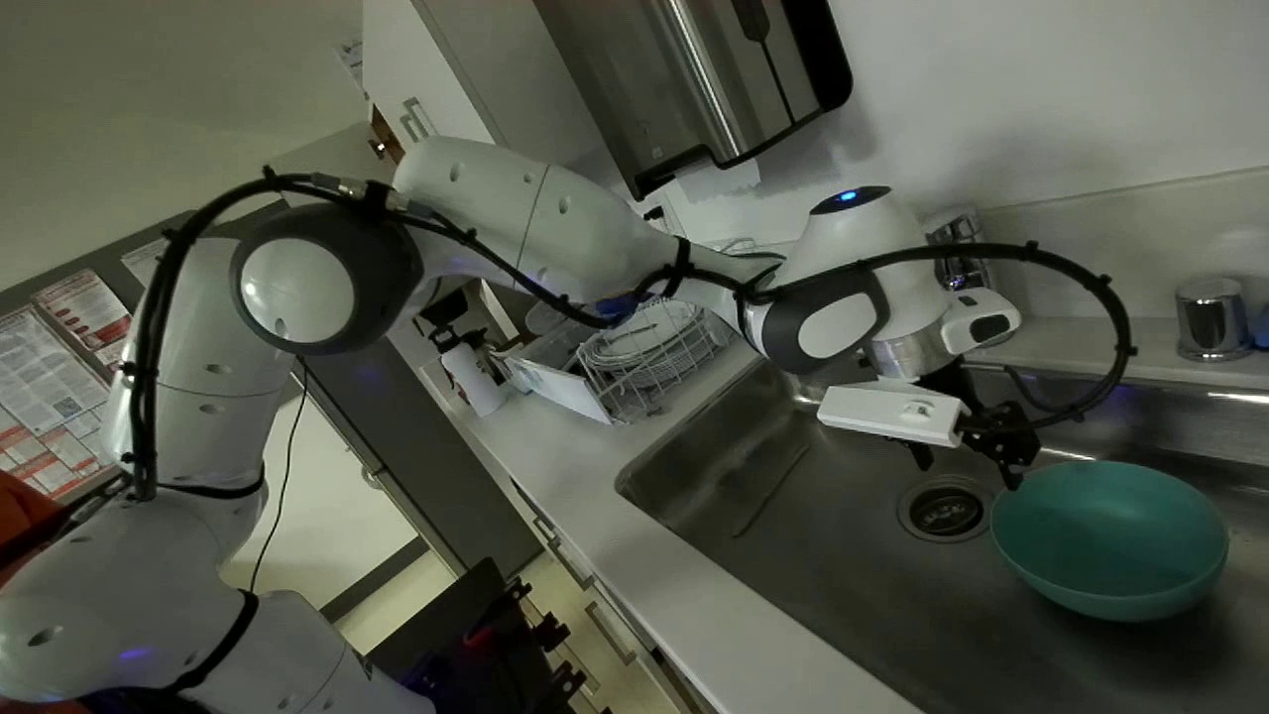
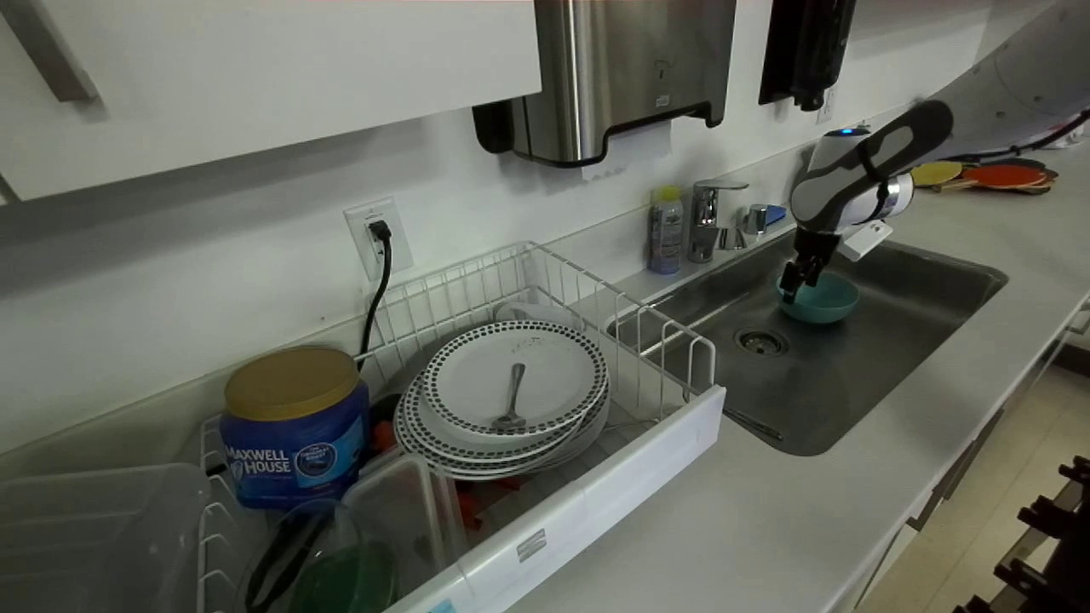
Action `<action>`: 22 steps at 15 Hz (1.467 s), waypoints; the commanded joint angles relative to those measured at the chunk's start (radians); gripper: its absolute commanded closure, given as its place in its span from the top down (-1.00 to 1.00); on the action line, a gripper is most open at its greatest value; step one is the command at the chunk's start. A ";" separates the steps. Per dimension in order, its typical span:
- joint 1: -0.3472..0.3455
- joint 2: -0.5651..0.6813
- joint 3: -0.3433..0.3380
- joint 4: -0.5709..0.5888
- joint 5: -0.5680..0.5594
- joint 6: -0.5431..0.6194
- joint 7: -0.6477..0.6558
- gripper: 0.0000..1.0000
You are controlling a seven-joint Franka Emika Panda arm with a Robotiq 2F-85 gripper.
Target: Close the tap, put the bowl to the dish rack, and open the sink plug
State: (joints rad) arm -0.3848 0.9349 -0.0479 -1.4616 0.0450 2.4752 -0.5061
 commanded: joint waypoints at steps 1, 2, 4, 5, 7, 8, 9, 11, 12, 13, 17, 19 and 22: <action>0.004 0.066 0.003 0.075 -0.024 0.022 0.037 1.00; 0.008 0.082 -0.002 0.093 -0.026 0.022 0.047 1.00; 0.014 0.109 -0.010 0.126 -0.031 0.020 0.065 1.00; 0.015 0.122 -0.012 0.142 -0.034 0.016 0.076 1.00; 0.019 0.146 -0.018 0.174 -0.043 0.006 0.098 1.00; 0.020 0.157 -0.020 0.190 -0.049 0.003 0.108 0.50; 0.019 0.167 -0.020 0.203 -0.056 0.001 0.112 0.45; 0.019 0.185 -0.023 0.226 -0.065 0.001 0.123 0.13; 0.016 0.192 -0.021 0.236 -0.065 -0.001 0.121 0.00; 0.015 0.198 -0.020 0.244 -0.064 0.001 0.120 -0.19; 0.008 0.216 -0.017 0.274 -0.060 -0.004 0.117 -0.80; 0.007 0.221 -0.018 0.284 -0.060 -0.005 0.118 -1.00; 0.002 0.196 -0.018 0.278 -0.049 -0.059 0.134 -1.00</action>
State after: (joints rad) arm -0.3822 1.1372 -0.0622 -1.2032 0.0010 2.4765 -0.4170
